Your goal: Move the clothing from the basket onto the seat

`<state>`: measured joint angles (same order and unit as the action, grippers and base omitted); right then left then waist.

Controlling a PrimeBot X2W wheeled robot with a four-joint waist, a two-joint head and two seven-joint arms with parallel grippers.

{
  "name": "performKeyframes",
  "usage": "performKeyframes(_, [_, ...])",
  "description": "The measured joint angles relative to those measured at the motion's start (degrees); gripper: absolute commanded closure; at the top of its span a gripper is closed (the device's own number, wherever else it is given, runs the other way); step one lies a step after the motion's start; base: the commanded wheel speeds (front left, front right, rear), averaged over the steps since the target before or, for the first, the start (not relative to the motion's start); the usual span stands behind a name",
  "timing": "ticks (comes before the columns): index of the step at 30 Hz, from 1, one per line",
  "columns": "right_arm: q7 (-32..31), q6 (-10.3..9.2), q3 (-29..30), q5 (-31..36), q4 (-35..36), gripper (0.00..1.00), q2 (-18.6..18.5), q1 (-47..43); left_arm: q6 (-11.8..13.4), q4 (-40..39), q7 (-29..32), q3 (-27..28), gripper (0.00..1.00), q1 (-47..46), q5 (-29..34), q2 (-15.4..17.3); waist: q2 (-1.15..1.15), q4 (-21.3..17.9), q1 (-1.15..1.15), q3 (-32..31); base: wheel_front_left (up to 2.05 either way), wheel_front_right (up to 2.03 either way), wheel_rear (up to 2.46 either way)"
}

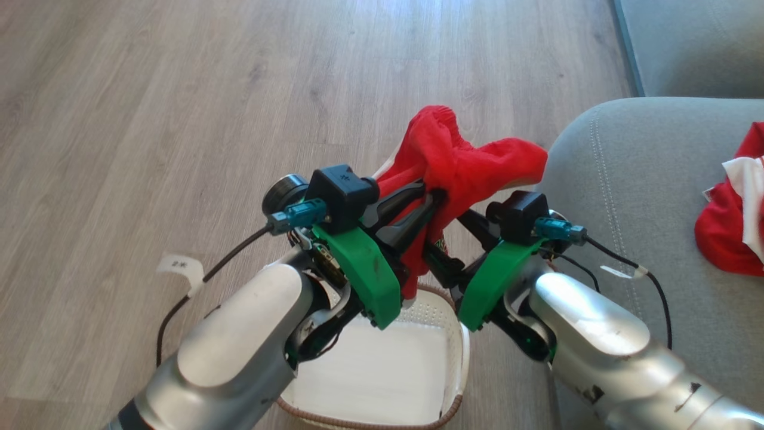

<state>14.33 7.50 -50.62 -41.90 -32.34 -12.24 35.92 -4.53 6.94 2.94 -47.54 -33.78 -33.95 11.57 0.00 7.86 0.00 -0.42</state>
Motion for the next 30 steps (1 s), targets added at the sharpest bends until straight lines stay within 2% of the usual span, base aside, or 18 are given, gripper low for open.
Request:
performKeyframes(1, [0.1,0.00,0.2,0.0,0.0,0.20,0.2,0.0,0.0,0.0,0.0,0.0,1.00,0.0,-0.2,0.0,0.00,0.1,0.00,0.0,0.00,0.00,0.00])
performKeyframes(2, [0.1,0.00,0.3,0.2,0.1,0.78,0.4,0.0,0.0,0.0,0.0,0.0,1.00,0.0,-0.2,0.0,0.00,0.2,0.00,0.1,0.00,0.00,0.00])
performKeyframes(3, [0.1,0.00,0.5,0.3,0.3,1.00,0.7,0.0,0.0,0.0,0.0,0.0,1.00,0.0,-0.3,0.0,0.00,0.2,0.00,0.1,0.00,0.00,0.00])
performKeyframes(15, [0.1,0.00,5.0,2.6,4.7,1.00,0.5,-1.0,0.6,0.9,-0.6,0.4,1.00,0.0,-0.7,0.5,0.00,-1.0,0.00,0.5,0.00,0.00,0.00])
performKeyframes(26, [0.1,0.00,15.6,5.1,12.4,1.00,-1.2,-9.3,1.6,2.7,-2.1,1.9,1.00,0.4,-1.1,1.8,0.00,-3.3,0.00,0.1,0.00,0.00,0.00])
performKeyframes(27, [0.1,0.00,16.9,5.2,13.3,1.00,-1.4,-10.0,1.6,2.7,-2.1,1.8,0.88,0.5,-1.1,1.8,0.00,-3.6,0.00,0.1,0.00,0.00,0.00])
performKeyframes(29, [0.1,0.00,19.2,6.1,15.2,1.00,-1.9,-11.4,1.6,2.7,-2.3,1.8,0.72,1.0,-1.1,1.8,0.00,-4.3,0.00,0.1,0.00,0.00,0.00])
performKeyframes(30, [0.1,0.00,20.5,6.4,16.1,1.00,-2.1,-12.1,1.6,2.7,-2.6,1.8,0.25,1.3,-1.1,1.8,0.00,-4.7,0.00,0.1,0.00,0.00,0.00])
